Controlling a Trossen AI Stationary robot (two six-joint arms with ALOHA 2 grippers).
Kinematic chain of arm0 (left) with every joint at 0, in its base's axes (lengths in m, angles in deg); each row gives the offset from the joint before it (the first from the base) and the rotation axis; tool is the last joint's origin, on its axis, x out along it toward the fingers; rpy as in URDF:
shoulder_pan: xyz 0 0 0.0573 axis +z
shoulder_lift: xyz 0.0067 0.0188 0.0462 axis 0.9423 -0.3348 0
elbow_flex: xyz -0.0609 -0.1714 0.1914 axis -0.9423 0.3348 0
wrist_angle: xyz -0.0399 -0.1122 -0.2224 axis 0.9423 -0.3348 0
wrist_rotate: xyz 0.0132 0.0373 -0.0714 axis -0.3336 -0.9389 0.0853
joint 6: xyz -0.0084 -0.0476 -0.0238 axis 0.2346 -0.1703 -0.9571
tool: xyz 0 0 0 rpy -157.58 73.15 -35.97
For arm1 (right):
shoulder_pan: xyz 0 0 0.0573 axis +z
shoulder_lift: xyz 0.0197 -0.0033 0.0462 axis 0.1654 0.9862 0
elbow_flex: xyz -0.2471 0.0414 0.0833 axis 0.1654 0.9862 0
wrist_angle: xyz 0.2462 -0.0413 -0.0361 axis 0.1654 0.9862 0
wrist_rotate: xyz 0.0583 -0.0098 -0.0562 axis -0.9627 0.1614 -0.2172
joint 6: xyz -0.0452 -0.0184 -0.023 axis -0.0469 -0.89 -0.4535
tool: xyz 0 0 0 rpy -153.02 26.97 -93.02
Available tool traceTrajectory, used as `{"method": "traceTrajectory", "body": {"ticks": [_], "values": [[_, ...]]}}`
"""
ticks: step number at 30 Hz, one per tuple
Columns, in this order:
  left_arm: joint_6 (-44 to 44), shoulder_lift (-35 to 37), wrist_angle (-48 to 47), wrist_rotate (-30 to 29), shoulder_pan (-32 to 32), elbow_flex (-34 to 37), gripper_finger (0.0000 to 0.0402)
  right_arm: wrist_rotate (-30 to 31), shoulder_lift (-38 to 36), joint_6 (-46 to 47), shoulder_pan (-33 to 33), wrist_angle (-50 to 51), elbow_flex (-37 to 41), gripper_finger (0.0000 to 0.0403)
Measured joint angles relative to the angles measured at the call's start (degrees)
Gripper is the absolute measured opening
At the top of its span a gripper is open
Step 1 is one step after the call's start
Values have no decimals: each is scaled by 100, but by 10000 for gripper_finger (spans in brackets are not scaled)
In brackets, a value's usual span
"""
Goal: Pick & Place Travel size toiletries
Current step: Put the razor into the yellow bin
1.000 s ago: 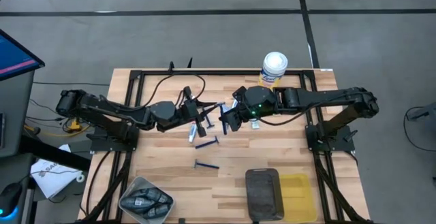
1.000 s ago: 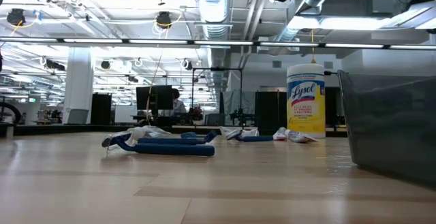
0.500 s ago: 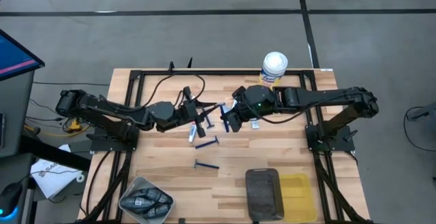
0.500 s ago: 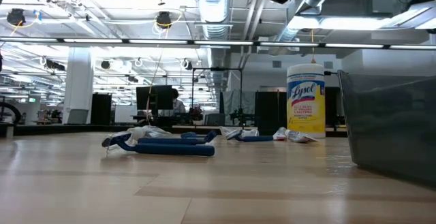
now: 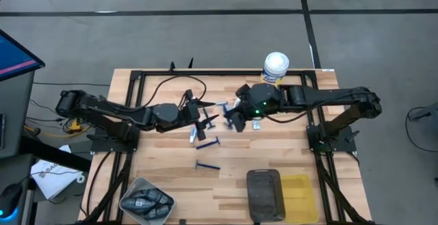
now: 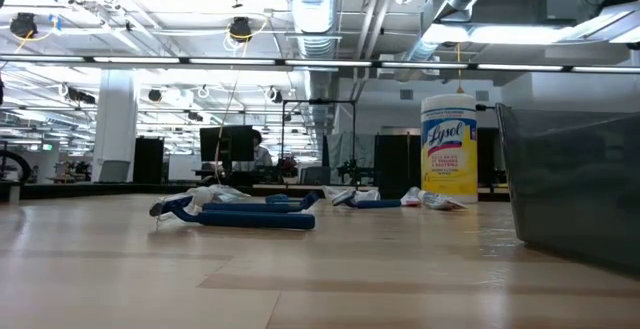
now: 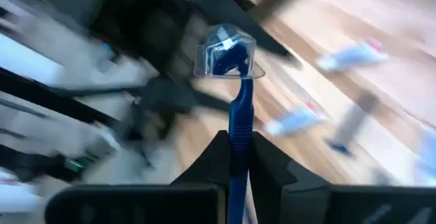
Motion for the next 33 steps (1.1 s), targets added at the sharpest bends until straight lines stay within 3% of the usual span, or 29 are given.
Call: {"method": "traceTrajectory", "body": {"ticks": [6, 10, 14, 18, 23, 28, 33], "values": [[-604, 293, -1222, -114, -111, 2, 228, 907, -685, 679, 605, 2230, -21, 20], [-988, 661, -1912, -209, -168, 6, 223, 1359, -998, 2274, 1514, 4204, -14, 20], [-1147, 1079, -2071, -214, -169, 4, 208, 1435, -1001, 4366, 2675, 5315, 315, 20], [-1150, 1474, -2086, -312, -151, 4, 194, 1079, -789, 6108, 3752, 5261, 859, 20], [-1137, 1857, -2061, -354, -149, 4, 180, 482, -285, 7537, 4645, 4105, 1460, 25], [-1137, 2063, -2058, -399, -149, 4, 170, 215, 265, 8301, 5104, 3267, 1627, 23], [-1135, 2085, -2066, -512, -147, 4, 163, -403, 751, 8452, 5202, 2982, 1629, 31]]}}
